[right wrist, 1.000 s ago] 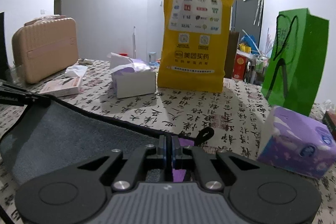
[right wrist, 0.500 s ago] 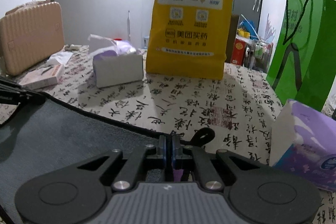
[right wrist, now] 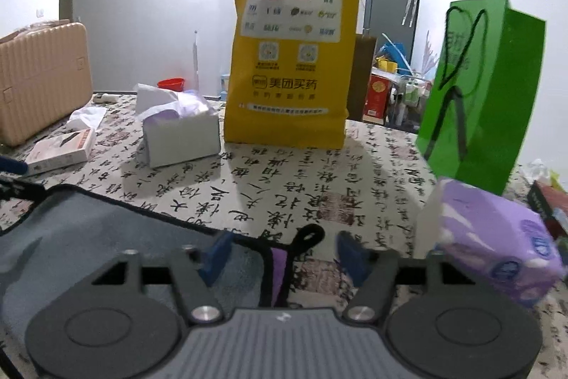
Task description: Fold towel
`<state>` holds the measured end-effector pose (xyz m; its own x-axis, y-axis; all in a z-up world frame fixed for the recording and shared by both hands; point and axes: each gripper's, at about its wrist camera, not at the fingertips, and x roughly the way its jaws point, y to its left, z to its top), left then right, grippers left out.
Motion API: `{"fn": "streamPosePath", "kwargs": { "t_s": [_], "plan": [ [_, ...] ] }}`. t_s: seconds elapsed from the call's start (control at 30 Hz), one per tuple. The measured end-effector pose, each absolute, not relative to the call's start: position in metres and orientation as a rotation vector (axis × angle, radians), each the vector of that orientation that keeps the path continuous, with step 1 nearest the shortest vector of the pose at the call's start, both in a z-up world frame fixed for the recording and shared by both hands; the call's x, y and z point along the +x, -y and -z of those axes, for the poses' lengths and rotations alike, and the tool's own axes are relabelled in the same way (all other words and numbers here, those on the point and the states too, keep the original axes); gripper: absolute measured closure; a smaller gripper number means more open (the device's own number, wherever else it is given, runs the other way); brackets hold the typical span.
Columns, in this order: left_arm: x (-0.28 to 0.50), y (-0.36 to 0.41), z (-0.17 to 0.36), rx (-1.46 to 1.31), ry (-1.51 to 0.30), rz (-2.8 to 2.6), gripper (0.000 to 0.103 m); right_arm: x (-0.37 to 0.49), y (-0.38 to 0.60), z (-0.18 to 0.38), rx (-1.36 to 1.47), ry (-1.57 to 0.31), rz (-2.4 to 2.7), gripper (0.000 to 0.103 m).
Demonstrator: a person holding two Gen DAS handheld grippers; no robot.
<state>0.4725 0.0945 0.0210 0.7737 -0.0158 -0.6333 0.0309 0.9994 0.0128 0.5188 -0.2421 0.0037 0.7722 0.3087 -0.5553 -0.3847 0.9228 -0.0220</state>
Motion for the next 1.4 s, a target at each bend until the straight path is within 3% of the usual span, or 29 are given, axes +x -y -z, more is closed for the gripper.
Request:
{"fn": "streamPosePath", "kwargs": {
  "t_s": [0.07,0.27,1.4],
  "plan": [
    [0.462,-0.094,-0.029,0.022,-0.675,0.021,0.001,0.51,0.244,-0.009,-0.141,-0.592,-0.371,0.014],
    [0.429,-0.089,-0.042,0.016,-0.666,0.024,0.0,0.484,0.253,-0.025,-0.078,-0.642,-0.395,0.001],
    [0.255,-0.066,-0.075,-0.063,-0.559,0.022,0.0,0.3,0.266,-0.078,-0.031,-0.477,-0.419,0.0]
  ]
}}
